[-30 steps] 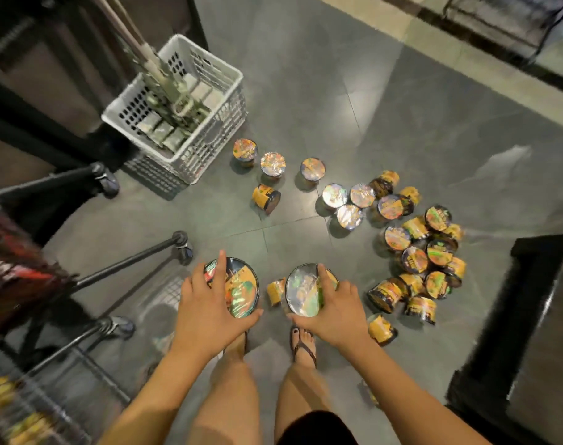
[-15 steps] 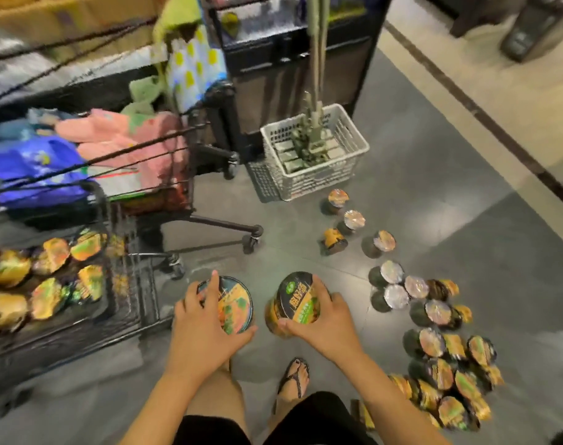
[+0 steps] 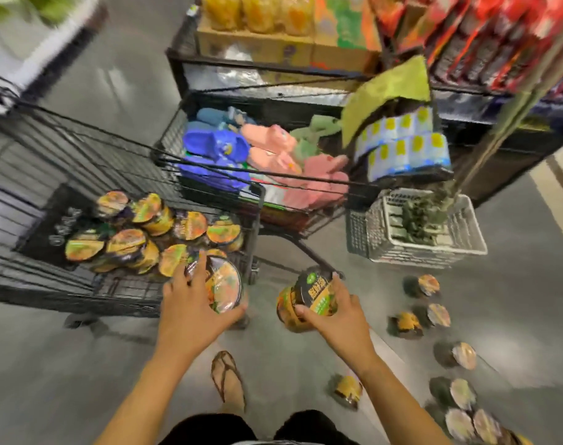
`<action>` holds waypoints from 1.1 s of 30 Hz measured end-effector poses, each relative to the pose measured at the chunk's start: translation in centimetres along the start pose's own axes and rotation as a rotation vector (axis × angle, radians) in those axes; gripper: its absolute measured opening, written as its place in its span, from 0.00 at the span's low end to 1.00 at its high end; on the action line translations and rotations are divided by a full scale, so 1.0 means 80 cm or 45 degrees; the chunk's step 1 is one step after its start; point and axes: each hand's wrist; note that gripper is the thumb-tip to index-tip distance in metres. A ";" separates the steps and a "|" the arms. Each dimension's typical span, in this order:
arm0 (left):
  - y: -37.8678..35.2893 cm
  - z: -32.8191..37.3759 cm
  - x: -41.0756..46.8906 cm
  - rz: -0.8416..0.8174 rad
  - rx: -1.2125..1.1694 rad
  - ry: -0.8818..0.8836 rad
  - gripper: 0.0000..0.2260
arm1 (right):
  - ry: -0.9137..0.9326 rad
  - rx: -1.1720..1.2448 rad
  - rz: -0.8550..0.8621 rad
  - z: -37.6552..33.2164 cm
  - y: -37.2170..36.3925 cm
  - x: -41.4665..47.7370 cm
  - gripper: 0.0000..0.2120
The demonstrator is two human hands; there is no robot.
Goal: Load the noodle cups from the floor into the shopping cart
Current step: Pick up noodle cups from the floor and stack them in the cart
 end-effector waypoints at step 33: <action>-0.101 -0.182 0.305 -0.111 -0.235 1.123 0.56 | 0.680 -1.163 -0.822 -0.303 -0.344 0.435 0.60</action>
Point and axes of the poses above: each hand's wrist, its own x-axis towards the middle knuckle, its own y-axis out of the back of the hand, z = x × y
